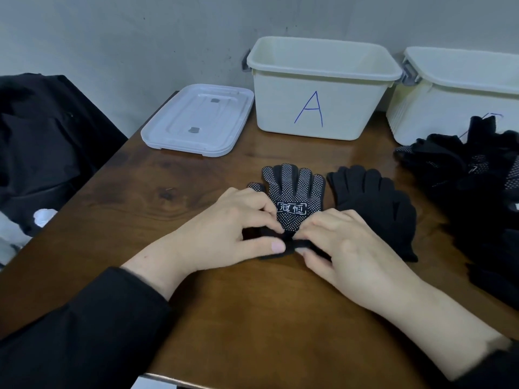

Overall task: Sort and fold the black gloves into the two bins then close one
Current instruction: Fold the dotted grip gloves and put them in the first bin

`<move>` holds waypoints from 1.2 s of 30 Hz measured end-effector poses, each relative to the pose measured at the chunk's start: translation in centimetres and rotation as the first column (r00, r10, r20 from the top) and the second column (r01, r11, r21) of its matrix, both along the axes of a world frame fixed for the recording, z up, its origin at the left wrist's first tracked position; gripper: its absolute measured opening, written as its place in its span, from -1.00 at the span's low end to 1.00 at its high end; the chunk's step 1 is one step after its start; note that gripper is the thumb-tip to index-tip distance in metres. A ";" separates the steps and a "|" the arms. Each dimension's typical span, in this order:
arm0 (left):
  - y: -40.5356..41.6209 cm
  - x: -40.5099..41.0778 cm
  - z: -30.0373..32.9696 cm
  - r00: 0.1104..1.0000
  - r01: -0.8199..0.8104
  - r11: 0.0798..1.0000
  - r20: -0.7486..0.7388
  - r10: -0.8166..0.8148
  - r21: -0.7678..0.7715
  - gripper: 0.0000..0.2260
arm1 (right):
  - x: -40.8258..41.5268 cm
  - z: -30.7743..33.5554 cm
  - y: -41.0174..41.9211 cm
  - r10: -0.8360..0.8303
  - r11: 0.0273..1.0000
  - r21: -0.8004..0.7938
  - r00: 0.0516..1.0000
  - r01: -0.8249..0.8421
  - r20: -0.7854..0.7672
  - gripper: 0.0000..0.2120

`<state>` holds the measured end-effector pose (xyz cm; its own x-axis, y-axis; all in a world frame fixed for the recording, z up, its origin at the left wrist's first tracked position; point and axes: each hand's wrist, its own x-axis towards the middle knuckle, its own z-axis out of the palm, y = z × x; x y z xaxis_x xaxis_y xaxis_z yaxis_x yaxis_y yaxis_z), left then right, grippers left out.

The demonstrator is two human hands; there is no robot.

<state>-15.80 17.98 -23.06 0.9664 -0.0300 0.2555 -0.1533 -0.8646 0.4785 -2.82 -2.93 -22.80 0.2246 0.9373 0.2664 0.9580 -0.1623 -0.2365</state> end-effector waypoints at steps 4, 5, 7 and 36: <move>0.1 0.2 0.0 0.997 -0.035 0.998 -0.072 0.038 0.045 -0.60 | 0.2 0.4 -0.1 -0.095 0.991 0.078 0.983 0.108 -0.157 -0.78; 0.0 0.4 -0.1 0.998 -0.055 0.997 -0.040 0.056 0.046 -0.71 | 0.3 0.4 -0.2 -0.111 0.990 0.065 0.975 0.126 -0.191 -0.79; -0.1 0.7 -0.2 0.995 -0.093 0.996 0.024 0.093 0.008 -0.88 | 0.3 0.7 -0.3 -0.126 0.991 0.021 0.964 0.135 -0.235 -0.80; 2.3 3.4 -0.4 0.890 -0.433 0.897 0.114 0.441 -0.090 -0.82 | 5.5 1.3 7.2 -0.096 0.969 0.221 0.993 0.108 -0.063 -0.80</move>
<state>-12.41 20.30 -23.42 0.8372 0.4070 0.3653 0.1700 -0.8286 0.5335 2.64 4.28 -21.55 0.3349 0.8266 0.4523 0.9247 -0.1960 -0.3264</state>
